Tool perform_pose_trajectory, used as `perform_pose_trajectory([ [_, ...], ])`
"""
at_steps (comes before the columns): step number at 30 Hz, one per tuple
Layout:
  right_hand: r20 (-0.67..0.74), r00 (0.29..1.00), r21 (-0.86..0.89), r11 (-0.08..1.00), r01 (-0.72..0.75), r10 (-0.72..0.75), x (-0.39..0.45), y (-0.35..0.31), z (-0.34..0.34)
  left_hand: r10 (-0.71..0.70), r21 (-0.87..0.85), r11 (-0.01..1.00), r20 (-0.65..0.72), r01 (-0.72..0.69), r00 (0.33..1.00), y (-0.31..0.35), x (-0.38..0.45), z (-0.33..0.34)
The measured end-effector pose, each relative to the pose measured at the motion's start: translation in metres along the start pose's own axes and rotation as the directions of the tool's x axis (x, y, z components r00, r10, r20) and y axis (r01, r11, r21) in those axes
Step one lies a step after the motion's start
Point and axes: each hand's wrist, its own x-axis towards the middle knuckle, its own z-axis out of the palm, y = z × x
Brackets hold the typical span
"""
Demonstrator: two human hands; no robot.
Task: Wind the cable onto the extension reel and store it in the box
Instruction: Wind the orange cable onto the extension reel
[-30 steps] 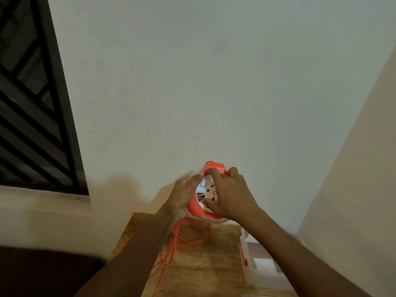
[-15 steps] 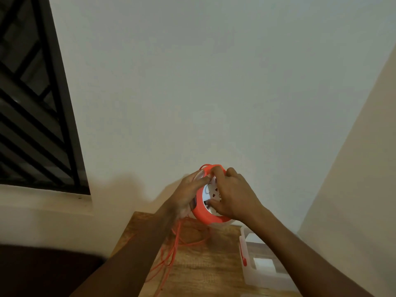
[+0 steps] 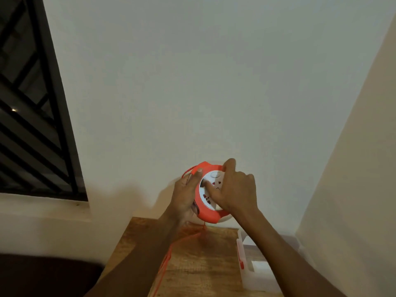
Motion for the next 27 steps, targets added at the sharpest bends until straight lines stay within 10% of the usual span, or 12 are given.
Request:
perform_pose_trajectory([
  [5,0.101,0.965,0.078,0.965,-0.249,0.241,-0.004,0.006,0.006,-0.008,0.011,1.000,-0.106,0.010,0.994,-0.013,-0.006,0.012],
  [10,0.015,0.995,-0.073,0.992,0.100,-0.100,-0.018,0.013,-0.005,-0.039,-0.021,0.999,-0.081,0.038,0.996,-0.008,-0.001,-0.005],
  [15,0.152,0.844,-0.007,0.853,0.522,-0.515,-0.020,0.012,-0.013,-0.043,0.019,0.999,-0.021,0.043,0.999,0.007,0.005,-0.019],
  [27,0.045,0.881,-0.173,0.865,0.472,-0.471,-0.008,0.000,0.000,-0.003,0.163,0.987,0.122,-0.017,0.993,0.019,-0.007,-0.013],
])
